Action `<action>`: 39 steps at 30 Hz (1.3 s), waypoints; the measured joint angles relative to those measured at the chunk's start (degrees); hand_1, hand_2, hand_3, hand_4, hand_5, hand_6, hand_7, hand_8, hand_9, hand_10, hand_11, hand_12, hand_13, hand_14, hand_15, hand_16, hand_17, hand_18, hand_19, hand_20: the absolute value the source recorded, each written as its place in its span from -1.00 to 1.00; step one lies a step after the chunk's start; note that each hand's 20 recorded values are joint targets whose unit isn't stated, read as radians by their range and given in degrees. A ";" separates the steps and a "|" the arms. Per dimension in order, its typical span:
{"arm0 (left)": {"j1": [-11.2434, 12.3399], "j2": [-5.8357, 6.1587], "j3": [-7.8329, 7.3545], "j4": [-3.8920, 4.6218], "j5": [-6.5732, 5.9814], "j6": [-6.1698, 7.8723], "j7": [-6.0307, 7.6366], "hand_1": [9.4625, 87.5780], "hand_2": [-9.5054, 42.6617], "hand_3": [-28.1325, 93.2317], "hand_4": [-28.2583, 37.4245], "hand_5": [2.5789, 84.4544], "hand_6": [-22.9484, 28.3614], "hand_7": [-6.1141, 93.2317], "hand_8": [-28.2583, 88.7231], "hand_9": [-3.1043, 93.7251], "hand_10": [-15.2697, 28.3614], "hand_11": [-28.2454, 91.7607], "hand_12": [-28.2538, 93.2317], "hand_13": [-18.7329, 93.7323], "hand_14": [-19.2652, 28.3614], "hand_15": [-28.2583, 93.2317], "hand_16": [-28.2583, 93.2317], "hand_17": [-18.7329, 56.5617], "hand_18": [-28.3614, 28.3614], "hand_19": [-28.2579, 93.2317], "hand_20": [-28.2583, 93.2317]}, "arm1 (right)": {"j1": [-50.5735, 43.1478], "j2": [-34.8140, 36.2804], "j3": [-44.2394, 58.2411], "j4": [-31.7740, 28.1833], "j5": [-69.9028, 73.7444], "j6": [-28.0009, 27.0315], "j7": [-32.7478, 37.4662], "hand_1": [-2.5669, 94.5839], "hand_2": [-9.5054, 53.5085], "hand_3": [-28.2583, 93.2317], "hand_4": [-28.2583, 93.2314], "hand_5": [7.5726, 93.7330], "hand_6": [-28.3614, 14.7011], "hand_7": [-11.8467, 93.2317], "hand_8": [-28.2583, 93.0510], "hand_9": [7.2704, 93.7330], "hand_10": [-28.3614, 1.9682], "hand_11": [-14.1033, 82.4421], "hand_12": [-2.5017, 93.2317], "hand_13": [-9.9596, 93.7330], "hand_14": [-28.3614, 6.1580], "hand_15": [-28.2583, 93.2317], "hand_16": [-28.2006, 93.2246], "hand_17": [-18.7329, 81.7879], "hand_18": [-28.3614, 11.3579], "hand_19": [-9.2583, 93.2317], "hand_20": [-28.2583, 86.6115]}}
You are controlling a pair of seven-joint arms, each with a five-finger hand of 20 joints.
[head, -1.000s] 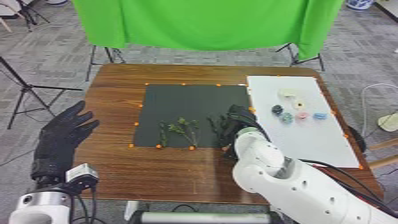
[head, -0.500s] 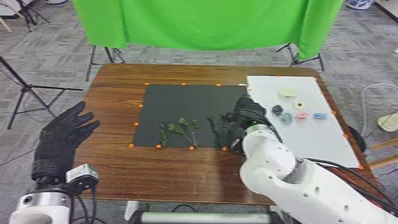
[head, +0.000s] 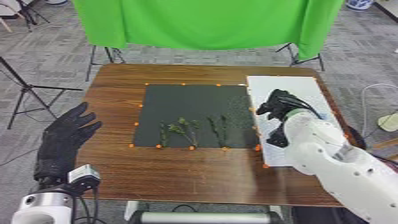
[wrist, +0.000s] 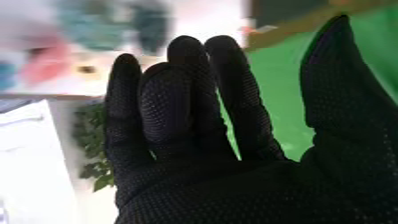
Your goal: Arrange flowers
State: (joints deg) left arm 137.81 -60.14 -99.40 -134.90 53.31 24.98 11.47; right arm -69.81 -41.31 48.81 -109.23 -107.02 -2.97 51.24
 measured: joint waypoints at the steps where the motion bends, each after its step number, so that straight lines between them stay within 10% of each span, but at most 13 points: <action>1: 0.00 0.01 0.03 0.00 0.00 0.00 0.00 -0.62 -0.25 0.79 -0.87 -0.18 0.25 -0.55 -0.71 -0.24 0.56 -0.10 -0.40 -0.21 0.86 0.24 -0.68 -0.76 0.81 0.41 -0.56 | 1.28 1.09 -1.77 1.09 0.01 0.20 0.36 -0.42 -0.87 0.96 -0.94 0.07 0.01 -0.38 -0.78 0.06 -0.65 0.61 -0.56 0.20 -0.45 0.99 -0.36 -0.36 -0.89 0.74 -0.04; 39: -0.12 0.24 0.27 0.02 -0.05 0.00 0.37 -0.61 -0.26 0.80 -0.88 -0.17 0.24 -0.53 -0.72 -0.24 0.54 -0.08 -0.40 -0.20 0.85 0.25 -0.70 -0.76 0.81 0.41 -0.57 | -2.71 4.87 1.75 1.46 -1.37 0.32 3.61 -0.41 -0.89 0.97 -0.94 0.10 0.02 -0.36 -0.79 0.08 -0.66 0.62 -0.56 0.22 -0.48 0.99 -0.37 -0.35 -0.92 0.72 0.03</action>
State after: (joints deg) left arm 137.69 -59.89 -99.13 -134.88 53.26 24.98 11.84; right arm -72.52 -36.44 50.56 -107.76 -108.39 -2.65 54.84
